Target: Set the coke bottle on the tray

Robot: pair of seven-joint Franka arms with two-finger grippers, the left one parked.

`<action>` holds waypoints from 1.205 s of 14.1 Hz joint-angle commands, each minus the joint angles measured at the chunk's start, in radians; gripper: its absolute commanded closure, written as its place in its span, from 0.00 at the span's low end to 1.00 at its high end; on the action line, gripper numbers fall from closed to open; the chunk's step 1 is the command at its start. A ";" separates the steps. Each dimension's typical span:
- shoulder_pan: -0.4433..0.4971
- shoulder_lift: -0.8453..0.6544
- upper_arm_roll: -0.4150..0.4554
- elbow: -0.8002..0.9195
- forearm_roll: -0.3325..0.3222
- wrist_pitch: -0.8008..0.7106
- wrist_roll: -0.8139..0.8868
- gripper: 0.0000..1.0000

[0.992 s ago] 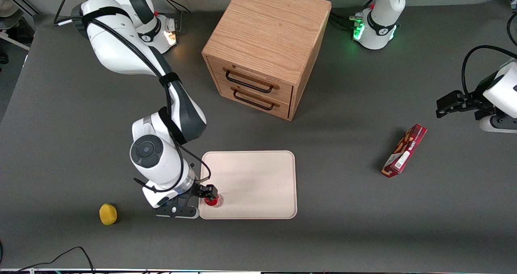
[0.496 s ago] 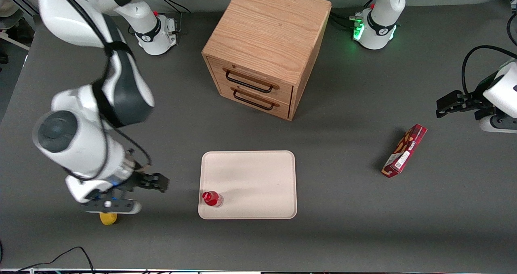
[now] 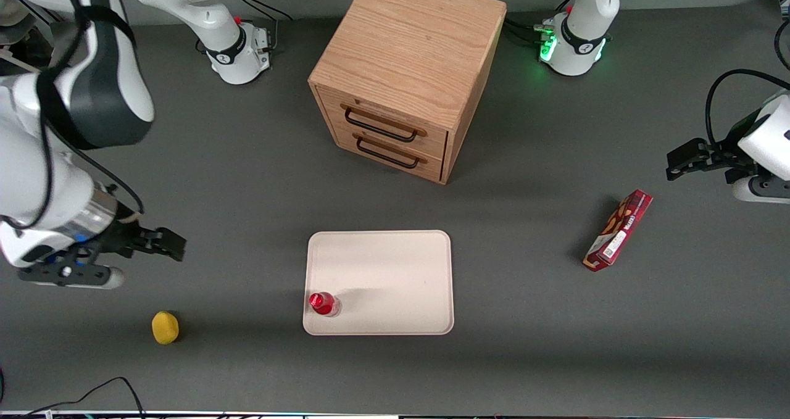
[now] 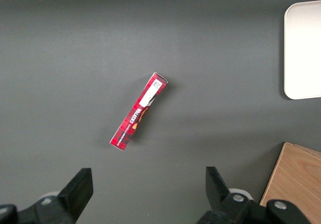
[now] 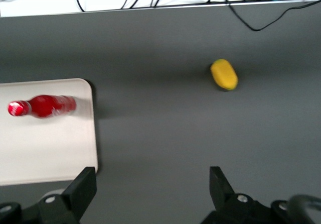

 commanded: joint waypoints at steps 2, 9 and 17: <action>-0.095 -0.184 0.017 -0.172 0.003 -0.007 -0.087 0.00; -0.217 -0.325 0.017 -0.263 0.034 -0.079 -0.235 0.00; -0.233 -0.408 0.017 -0.301 0.034 -0.131 -0.271 0.00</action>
